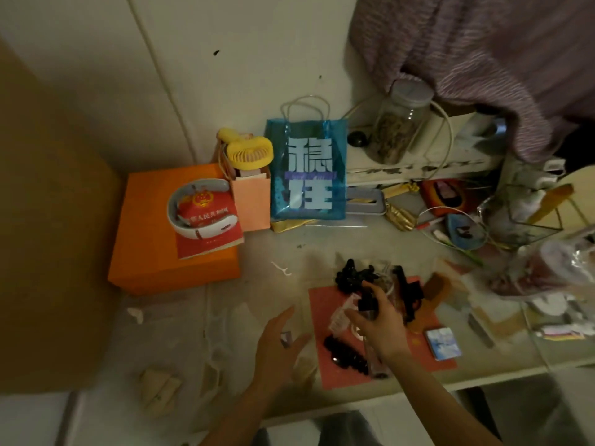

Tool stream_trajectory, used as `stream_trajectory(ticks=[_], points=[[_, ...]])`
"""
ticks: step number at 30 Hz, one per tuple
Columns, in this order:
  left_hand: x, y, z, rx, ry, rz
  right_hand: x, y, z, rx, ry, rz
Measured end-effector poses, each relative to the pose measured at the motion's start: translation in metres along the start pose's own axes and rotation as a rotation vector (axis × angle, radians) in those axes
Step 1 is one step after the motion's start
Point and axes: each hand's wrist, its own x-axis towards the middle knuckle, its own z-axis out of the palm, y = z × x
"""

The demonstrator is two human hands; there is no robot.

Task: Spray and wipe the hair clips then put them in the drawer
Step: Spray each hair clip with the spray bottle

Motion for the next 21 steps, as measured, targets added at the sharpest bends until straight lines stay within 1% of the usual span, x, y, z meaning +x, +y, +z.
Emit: stream_trajectory(ticks=[3, 5, 9, 13, 15, 21], points=[[0.005, 0.016, 0.043, -0.117, 0.023, -0.143, 0.022, 0.018, -0.025, 0.022, -0.076, 0.003], [0.009, 0.027, 0.067, -0.153, 0.039, -0.181, 0.033, 0.028, -0.037, 0.006, -0.129, -0.029], [0.018, 0.032, 0.1, -0.092, 0.105, -0.226, 0.049, 0.045, -0.054, 0.019, -0.192, -0.061], [0.023, 0.034, 0.119, -0.034, 0.106, -0.285, 0.056, 0.053, -0.064, 0.007, -0.234, -0.068], [0.029, 0.032, 0.123, 0.01, 0.104, -0.307, 0.058, 0.058, -0.067, 0.015, -0.223, -0.075], [0.04, 0.035, 0.132, 0.021, 0.138, -0.317, 0.063, 0.073, -0.074, 0.018, -0.282, -0.006]])
